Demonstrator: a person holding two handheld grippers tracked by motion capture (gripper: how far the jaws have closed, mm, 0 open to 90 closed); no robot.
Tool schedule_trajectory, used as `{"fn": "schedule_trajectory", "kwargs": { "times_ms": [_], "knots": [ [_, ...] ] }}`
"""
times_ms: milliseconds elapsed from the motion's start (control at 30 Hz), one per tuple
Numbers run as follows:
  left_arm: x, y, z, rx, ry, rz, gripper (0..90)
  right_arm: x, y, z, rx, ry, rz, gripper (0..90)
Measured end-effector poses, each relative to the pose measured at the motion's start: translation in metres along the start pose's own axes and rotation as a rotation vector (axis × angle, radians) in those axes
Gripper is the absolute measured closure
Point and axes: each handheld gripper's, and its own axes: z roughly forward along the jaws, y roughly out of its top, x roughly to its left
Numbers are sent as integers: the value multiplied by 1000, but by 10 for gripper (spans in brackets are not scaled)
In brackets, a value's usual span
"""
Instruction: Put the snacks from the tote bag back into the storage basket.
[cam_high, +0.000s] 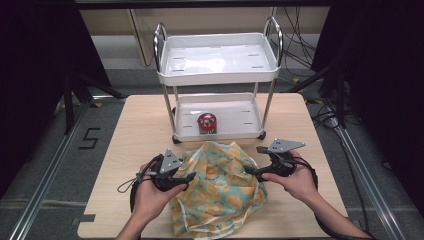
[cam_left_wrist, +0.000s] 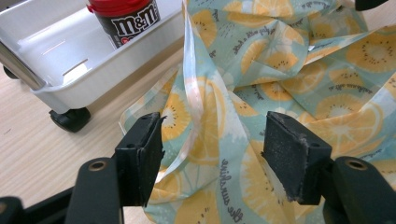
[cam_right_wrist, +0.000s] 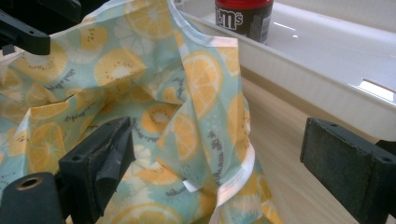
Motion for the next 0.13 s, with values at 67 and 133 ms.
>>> {"fn": "schedule_trajectory", "kwargs": {
  "times_ms": [67, 133],
  "knots": [
    [0, -1, 2, -15, -1, -11, 370, 0, 0, -1, -2, -2, -3, 105],
    [1, -1, 1, -7, 2, 4, 370, 0, -2, -1, -6, -6, -5, 106]
  ]
}}
